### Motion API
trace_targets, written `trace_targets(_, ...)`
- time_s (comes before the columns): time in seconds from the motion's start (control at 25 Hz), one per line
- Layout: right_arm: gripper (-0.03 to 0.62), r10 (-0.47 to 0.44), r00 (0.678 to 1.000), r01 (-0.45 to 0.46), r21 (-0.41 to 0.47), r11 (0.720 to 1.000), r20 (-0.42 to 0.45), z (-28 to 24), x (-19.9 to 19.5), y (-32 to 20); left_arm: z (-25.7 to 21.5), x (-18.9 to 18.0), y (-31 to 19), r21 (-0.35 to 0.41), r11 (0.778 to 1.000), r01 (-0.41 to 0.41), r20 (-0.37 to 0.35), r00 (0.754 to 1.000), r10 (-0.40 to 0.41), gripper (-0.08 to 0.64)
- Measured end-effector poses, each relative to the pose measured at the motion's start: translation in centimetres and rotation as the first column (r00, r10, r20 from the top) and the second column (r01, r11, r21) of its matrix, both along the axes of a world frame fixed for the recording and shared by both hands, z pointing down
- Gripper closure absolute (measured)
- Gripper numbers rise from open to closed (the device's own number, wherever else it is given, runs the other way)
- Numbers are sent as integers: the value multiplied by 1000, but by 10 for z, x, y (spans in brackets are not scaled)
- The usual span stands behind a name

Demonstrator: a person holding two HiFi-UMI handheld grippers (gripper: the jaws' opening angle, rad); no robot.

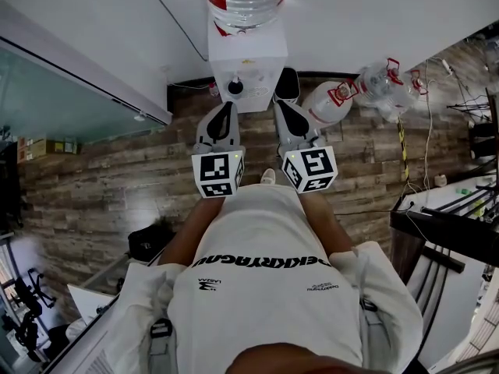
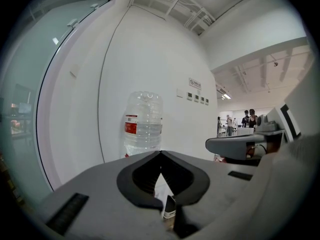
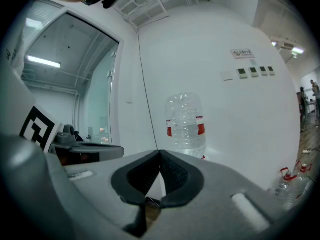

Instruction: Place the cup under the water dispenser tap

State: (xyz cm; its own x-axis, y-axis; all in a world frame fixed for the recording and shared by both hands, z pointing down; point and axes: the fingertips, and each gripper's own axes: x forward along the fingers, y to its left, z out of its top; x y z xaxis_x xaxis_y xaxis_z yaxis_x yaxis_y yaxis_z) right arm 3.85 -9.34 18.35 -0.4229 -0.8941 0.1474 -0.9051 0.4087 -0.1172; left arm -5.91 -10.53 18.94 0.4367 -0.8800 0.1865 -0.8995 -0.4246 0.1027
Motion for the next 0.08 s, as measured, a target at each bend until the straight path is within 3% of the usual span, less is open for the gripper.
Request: trace_targets(0.08, 594, -2, 1000, 2, 2, 1000, 1, 0, 4, -2, 0, 5, -1, 2, 1000, -4, 3, 1000, 4, 563)
